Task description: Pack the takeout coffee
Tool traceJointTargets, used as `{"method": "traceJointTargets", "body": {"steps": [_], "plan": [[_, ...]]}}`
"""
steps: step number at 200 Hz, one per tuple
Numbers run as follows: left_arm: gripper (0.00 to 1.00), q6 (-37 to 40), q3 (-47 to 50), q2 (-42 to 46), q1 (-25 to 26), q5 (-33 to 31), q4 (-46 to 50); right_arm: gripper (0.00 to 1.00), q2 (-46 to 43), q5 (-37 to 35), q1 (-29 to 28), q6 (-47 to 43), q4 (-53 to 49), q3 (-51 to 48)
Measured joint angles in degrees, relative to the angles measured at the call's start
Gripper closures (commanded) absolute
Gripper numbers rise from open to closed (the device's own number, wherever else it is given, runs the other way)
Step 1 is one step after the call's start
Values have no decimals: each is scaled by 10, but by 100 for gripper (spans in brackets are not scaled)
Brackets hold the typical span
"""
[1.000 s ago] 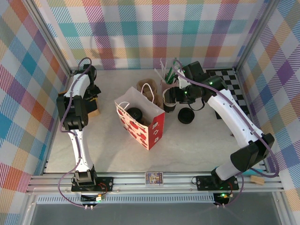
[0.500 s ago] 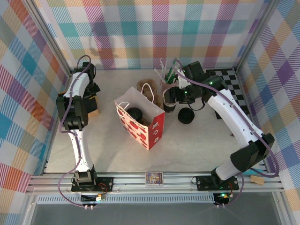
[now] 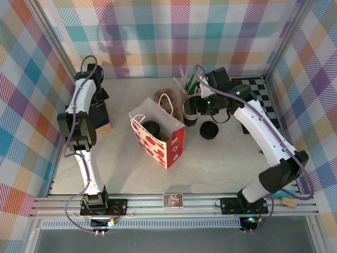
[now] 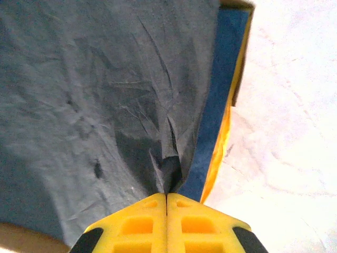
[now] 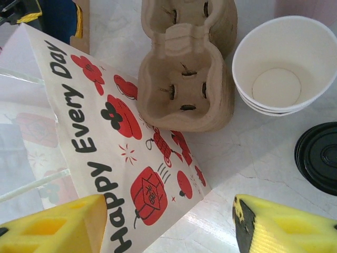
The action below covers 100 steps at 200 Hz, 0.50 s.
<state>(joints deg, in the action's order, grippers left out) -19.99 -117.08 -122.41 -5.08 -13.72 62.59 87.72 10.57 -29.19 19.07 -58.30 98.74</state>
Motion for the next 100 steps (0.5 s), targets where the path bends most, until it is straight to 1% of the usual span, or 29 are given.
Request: {"method": "traceJointTargets", "body": {"steps": [36,68,100], "plan": [[100,5,22,64,0,-4,3,35,0,2,0,0,5,17],[100,11,38,94,-1,-2,4,35,0,5,0,-2,8,19],[100,17,82,144,-5,26,-18,36,0,7,0,-3,9,19]]}}
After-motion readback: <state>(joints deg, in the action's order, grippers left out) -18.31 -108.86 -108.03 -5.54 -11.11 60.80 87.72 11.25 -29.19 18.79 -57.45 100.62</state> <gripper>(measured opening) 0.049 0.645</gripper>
